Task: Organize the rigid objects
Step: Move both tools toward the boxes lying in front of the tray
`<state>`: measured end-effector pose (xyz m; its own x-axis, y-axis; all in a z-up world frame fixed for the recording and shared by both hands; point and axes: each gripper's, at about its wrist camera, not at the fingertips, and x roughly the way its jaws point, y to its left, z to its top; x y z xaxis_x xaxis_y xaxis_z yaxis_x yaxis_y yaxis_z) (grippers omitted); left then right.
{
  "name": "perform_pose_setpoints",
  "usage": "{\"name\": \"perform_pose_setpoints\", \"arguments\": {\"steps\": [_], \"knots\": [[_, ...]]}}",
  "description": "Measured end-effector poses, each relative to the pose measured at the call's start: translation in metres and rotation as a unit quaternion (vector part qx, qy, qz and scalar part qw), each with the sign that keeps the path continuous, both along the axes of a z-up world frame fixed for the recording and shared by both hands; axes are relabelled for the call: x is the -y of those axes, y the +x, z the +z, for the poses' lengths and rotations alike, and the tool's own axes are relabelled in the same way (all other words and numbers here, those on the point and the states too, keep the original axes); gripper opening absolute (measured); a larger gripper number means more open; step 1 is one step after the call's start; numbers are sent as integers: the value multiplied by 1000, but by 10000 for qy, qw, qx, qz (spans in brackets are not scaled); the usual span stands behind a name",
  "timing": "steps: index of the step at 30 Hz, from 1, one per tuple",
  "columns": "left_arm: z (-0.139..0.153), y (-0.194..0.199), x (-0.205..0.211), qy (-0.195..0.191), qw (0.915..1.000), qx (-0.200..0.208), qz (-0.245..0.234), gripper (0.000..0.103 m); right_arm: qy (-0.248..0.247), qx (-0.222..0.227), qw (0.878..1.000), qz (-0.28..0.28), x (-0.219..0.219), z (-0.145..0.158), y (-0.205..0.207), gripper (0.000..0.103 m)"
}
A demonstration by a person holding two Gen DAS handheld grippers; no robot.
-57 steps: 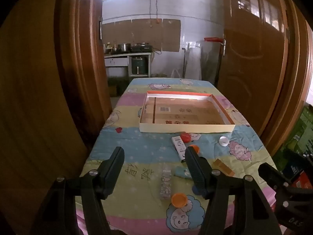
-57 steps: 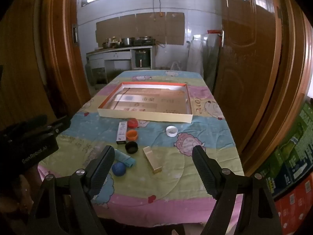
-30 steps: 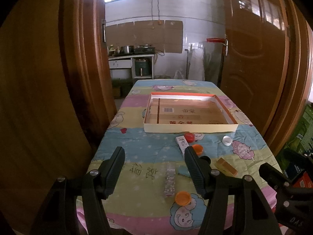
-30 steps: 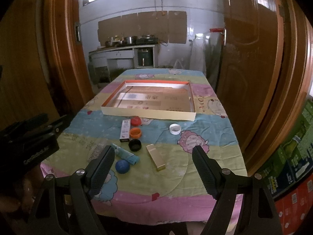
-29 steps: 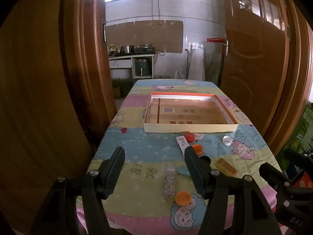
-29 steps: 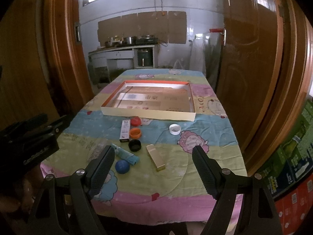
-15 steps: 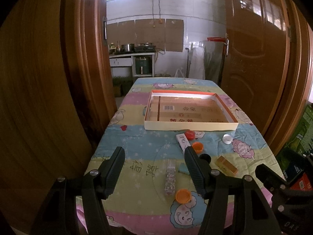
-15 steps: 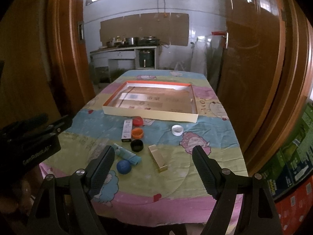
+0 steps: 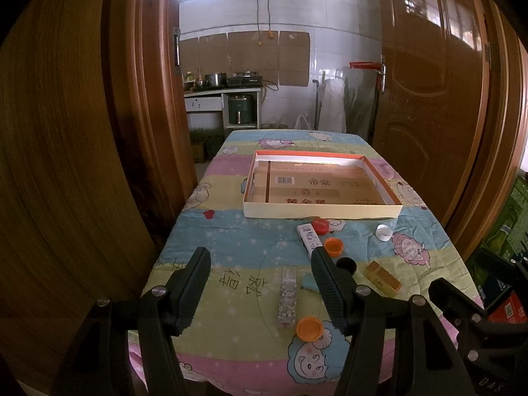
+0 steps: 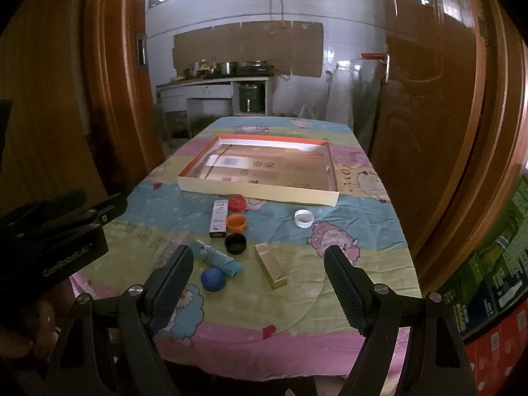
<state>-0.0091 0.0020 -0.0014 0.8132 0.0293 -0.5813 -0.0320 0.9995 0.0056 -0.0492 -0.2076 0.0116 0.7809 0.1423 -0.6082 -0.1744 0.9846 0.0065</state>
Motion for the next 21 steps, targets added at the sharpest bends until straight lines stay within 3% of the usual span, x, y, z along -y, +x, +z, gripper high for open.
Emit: {"name": "perform_pose_setpoints", "arguments": {"steps": [21], "knots": [[-15, 2, -8, -3, 9997, -251, 54, 64, -19, -205, 9997, 160, -5, -12, 4, 83]]}}
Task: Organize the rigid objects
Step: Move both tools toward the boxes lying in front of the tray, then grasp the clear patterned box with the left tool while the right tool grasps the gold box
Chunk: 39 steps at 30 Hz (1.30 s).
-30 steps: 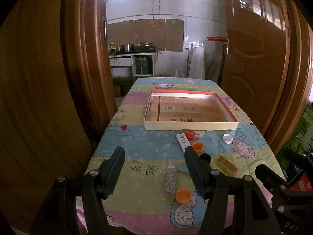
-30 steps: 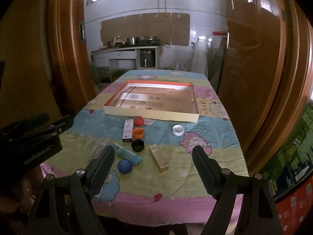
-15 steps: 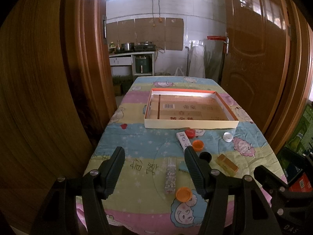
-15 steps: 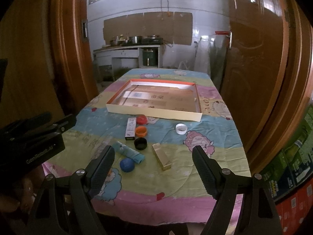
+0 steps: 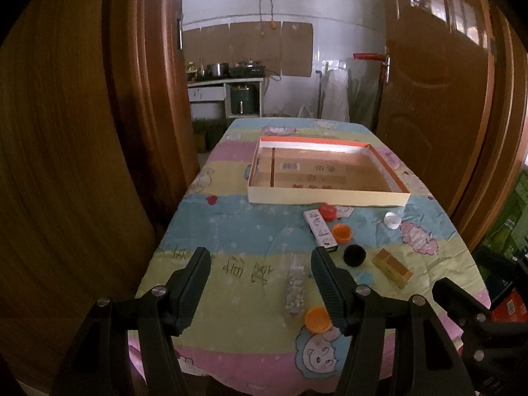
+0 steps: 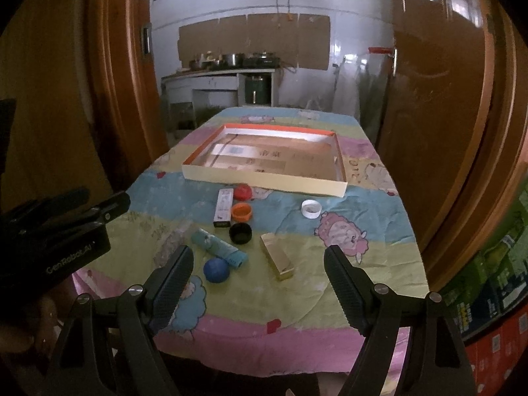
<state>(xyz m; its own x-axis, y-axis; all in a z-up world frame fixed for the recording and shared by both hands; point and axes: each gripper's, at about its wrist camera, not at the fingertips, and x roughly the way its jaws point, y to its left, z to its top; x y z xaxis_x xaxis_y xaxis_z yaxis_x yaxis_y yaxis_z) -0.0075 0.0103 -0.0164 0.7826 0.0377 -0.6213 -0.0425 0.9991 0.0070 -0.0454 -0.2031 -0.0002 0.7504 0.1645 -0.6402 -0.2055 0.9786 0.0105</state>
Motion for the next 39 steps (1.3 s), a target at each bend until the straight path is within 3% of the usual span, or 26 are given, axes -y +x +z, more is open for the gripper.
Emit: {"name": "perform_pose_setpoints", "arguments": {"steps": [12, 22, 30, 34, 36, 39], "knots": [[-24, 13, -4, -73, 9997, -233, -48, 64, -20, -327, 9995, 28, 3, -25, 14, 83], [-59, 35, 17, 12, 9963, -520, -686, 63, -121, -502, 9986, -57, 16, -51, 35, 83], [-81, 54, 22, 13, 9929, -754, -921, 51, -137, -756, 9968, 204, 22, -76, 51, 83], [-93, 65, 15, -128, 9908, -989, -913, 40, -254, -805, 9959, 323, 25, -83, 64, 82], [-94, 65, 13, -176, 9914, -915, -917, 39, -347, -774, 9955, 430, 26, -87, 71, 76], [-95, 67, 14, -86, 9910, -915, -976, 38, -444, -860, 9934, 622, 24, -94, 82, 58]]}}
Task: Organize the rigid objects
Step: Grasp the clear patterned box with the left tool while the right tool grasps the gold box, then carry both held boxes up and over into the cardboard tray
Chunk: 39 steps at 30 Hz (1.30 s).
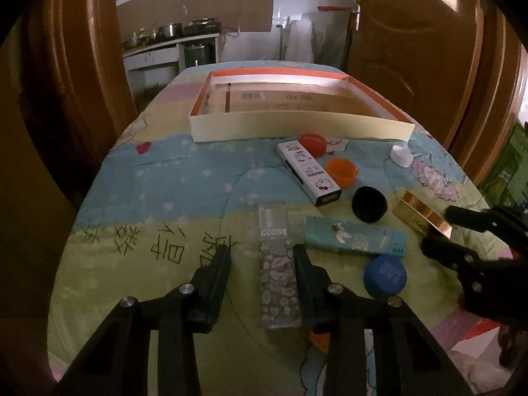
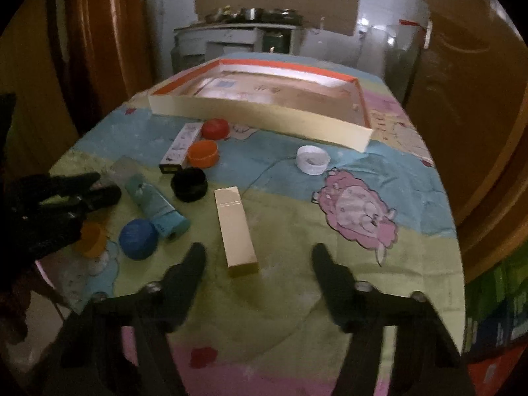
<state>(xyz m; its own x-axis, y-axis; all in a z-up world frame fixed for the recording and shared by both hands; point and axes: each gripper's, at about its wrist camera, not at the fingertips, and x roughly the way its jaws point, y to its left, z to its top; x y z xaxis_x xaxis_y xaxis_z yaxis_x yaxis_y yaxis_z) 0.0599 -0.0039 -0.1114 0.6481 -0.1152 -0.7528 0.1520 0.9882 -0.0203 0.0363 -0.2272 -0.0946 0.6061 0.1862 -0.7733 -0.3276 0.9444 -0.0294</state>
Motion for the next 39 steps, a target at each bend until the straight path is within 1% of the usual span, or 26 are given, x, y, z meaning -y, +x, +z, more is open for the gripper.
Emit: {"name": "perform_pose_setpoints", "arguments": {"steps": [1, 3, 4, 5, 6, 10, 14, 17, 20, 25, 28, 32, 36, 39], "knots": [[0, 0, 0, 18, 10000, 20, -15, 36, -4, -39, 10000, 67, -1, -2, 3, 57], [0, 1, -1, 19, 10000, 41, -4, 31, 27, 14, 9998, 190, -3, -2, 8, 46], [0, 2, -2, 12, 10000, 42, 16, 27, 26, 8, 9997, 259, -5, -1, 10, 37], [0, 3, -3, 8, 10000, 42, 25, 24, 49, -1, 9995, 315, -7, -1, 11, 25], [0, 3, -3, 1, 10000, 42, 28, 22, 93, -32, 9992, 392, -9, 0, 13, 20], [0, 3, -4, -16, 10000, 62, 15, 21, -69, 32, 9992, 384, -16, 0, 12, 19], [2, 3, -7, -125, 9999, 65, 43, 20, 92, 54, 9993, 345, -11, 2, 9, 19], [10, 5, -9, -184, 9997, 138, 35, 20, 231, 149, 9991, 330, -7, 8, 5, 19], [24, 8, -9, -214, 9993, 302, 27, 20, 265, 226, 9989, 318, -7, 16, 4, 19], [58, 20, -3, -97, 9982, 587, -22, 20, 301, 265, 9988, 286, -7, 29, 10, 18], [76, 31, 0, -120, 9976, 687, -22, 20, 236, 491, 9983, 226, -6, 47, 13, 18], [99, 53, 7, -58, 9966, 821, 9, 20, 282, 623, 9975, 162, -6, 74, 28, 18], [120, 85, 15, -84, 9959, 898, 62, 20, 408, 730, 9965, 28, -3, 104, 59, 18], [130, 113, 18, -197, 9962, 844, 114, 20, 506, 660, 9965, -77, -3, 117, 87, 18]]}}
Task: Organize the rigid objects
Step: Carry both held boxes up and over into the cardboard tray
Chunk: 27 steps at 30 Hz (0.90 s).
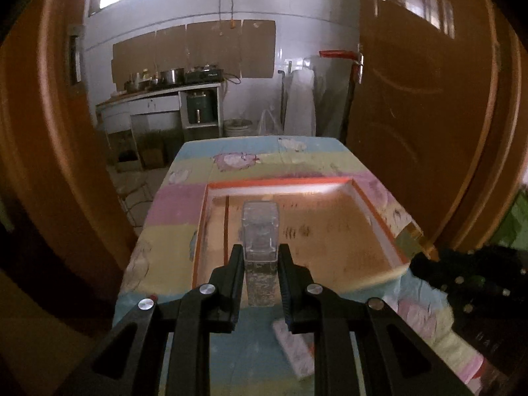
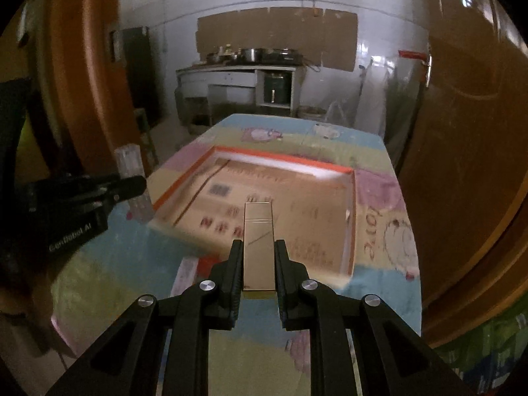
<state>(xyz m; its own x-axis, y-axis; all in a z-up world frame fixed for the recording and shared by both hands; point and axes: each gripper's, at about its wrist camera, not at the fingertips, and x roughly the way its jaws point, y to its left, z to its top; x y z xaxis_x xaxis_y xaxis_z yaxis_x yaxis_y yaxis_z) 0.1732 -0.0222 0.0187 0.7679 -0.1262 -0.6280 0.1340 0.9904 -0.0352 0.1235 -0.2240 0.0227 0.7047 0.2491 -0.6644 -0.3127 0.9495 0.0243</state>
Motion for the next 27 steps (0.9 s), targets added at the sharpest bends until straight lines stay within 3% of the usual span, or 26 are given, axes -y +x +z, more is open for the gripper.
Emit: {"name": "perform_pose_setpoints", "arguments": {"steps": [5, 14, 27], "knots": [[4, 49, 9, 144, 9998, -106, 94, 20, 178, -268, 9994, -130, -1, 4, 49, 18], [-28, 107, 9, 38, 9978, -666, -1, 20, 388, -720, 9953, -511, 10, -16, 115, 18], [-78, 141, 11, 63, 9891, -1466, -105, 20, 218, -1333, 9880, -749, 11, -64, 162, 18]]}}
